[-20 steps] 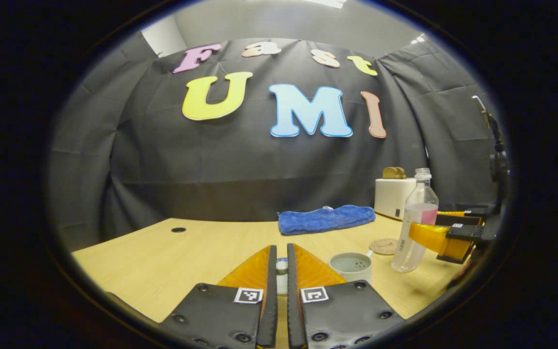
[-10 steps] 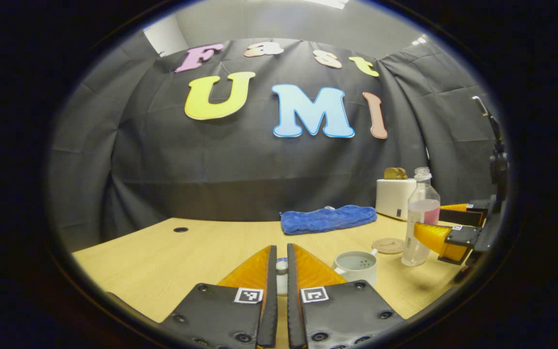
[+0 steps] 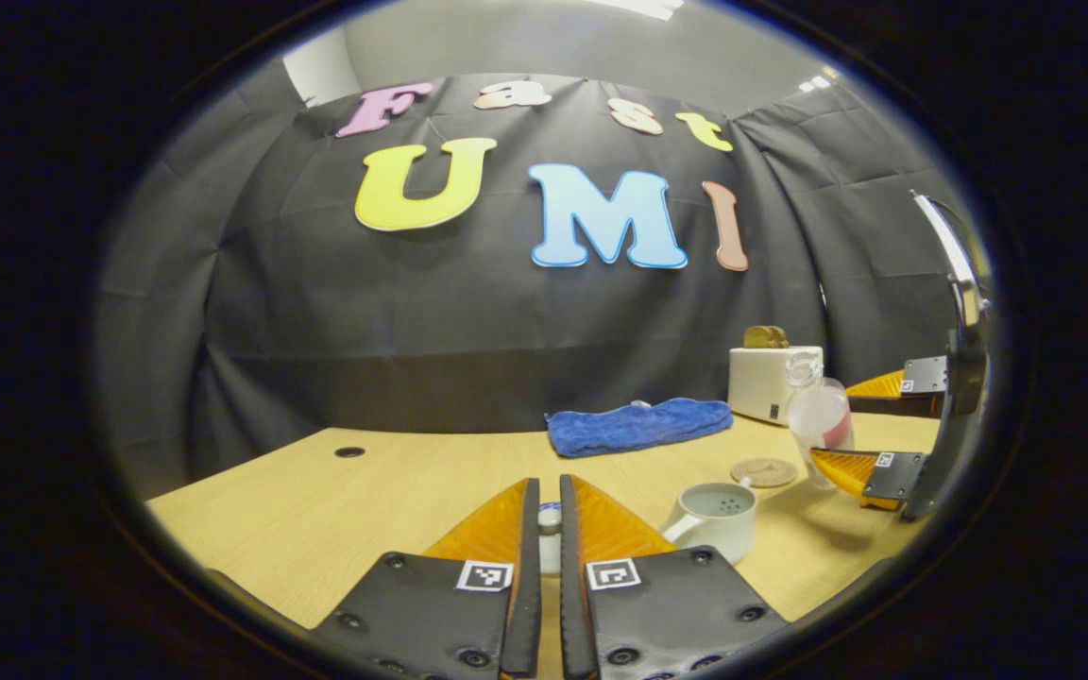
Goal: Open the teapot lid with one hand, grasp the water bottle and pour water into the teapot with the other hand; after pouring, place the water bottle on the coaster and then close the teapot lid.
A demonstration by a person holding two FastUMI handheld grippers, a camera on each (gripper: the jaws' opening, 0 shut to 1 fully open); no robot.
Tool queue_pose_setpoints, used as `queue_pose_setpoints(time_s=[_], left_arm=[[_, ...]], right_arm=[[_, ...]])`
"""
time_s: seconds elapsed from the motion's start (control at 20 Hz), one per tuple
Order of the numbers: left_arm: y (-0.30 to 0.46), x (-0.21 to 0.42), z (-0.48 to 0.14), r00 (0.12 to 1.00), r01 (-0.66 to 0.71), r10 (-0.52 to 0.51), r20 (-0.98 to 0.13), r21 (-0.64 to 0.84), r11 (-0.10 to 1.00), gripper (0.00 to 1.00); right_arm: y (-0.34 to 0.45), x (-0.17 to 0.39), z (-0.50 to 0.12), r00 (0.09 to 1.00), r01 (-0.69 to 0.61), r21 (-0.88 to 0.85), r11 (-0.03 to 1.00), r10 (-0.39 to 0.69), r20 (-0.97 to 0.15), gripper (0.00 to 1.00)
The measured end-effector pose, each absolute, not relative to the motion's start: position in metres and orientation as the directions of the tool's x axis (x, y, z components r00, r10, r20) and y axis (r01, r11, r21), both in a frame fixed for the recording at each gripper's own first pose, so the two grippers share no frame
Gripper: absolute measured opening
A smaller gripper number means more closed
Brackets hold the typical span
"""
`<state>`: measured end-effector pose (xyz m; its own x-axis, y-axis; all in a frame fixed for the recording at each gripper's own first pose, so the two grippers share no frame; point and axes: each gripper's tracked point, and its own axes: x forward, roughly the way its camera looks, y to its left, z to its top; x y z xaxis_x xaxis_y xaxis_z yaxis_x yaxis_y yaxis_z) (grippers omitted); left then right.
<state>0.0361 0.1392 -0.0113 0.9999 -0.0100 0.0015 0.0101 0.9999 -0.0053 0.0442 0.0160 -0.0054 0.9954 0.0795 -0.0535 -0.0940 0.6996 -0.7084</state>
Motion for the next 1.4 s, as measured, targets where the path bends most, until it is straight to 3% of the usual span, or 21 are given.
queue_pose_setpoints(time_s=[0.3,0.55,0.8,1.4], left_arm=[[0.140,0.037,-0.012,1.000,0.009,-0.009,0.001,-0.005,1.000,0.14],[0.140,0.036,-0.011,1.000,0.009,-0.009,0.000,-0.005,1.000,0.18],[0.140,0.036,-0.010,1.000,0.009,-0.009,0.000,-0.005,1.000,0.14],[0.140,0.037,-0.011,1.000,0.009,-0.009,0.000,-0.005,1.000,0.14]], right_arm=[[0.022,0.051,0.002,0.994,-0.069,-0.893,0.445,0.105,-0.024,0.71],[0.031,0.051,0.009,0.988,-0.049,-0.972,0.231,0.154,-0.013,0.71],[0.036,0.054,0.013,0.977,-0.028,-1.000,0.007,0.212,-0.026,0.71],[0.047,0.056,0.023,0.959,0.041,-0.959,-0.281,0.281,-0.041,0.71]])
